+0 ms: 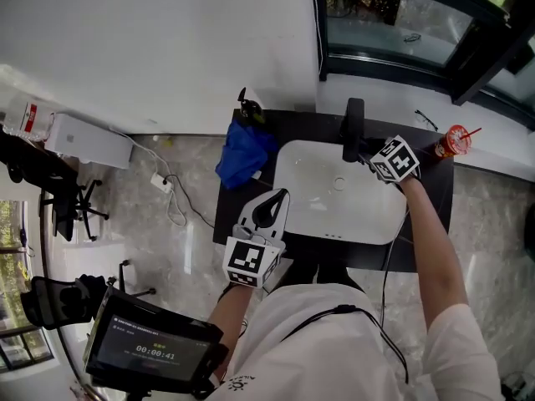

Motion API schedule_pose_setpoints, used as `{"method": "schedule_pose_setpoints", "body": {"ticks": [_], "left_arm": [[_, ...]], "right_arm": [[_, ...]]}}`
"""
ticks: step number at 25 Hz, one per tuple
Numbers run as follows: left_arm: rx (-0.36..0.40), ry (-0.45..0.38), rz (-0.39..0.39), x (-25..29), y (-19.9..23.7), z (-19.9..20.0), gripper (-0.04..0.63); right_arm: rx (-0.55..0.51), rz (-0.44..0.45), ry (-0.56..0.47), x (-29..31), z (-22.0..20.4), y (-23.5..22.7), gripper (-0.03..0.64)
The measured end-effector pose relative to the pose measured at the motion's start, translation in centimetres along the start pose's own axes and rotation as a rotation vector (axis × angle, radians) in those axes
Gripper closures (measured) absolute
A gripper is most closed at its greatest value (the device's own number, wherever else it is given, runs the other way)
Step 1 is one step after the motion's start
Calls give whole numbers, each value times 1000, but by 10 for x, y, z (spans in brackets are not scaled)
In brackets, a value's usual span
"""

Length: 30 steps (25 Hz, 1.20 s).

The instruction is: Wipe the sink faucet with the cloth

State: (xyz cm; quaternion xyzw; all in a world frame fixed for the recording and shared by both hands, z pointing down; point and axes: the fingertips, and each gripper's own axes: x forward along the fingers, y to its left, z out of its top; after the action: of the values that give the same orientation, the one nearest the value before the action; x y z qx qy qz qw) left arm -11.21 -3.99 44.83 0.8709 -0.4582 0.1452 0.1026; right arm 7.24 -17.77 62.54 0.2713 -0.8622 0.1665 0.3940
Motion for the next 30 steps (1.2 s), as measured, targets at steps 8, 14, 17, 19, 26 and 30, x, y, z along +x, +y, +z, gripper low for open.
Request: {"method": "schedule_pose_setpoints", "body": {"ticks": [8,14,17,19,26,30], "left_arm": [[-6,10,21,4,5,-1,601],[-1,11,7,11,-1,0,601],[2,13,-2,13,-5,1,601],[5,13,-8,13,-8,1,601],[10,8,-18,13,-15,3,601],[3,8,-14,10,-16,2,601]], "right_arm": [[-148,90,-63,0,17,14,497],[-258,120,-51,-9,8,24,497],[-269,152,-46,-11,2,35,497],[-263,189,-37,-11,-3,46,497],[-227,318,34,-4,-30,86,497],[-205,343,67,-6,-45,91,497]]}}
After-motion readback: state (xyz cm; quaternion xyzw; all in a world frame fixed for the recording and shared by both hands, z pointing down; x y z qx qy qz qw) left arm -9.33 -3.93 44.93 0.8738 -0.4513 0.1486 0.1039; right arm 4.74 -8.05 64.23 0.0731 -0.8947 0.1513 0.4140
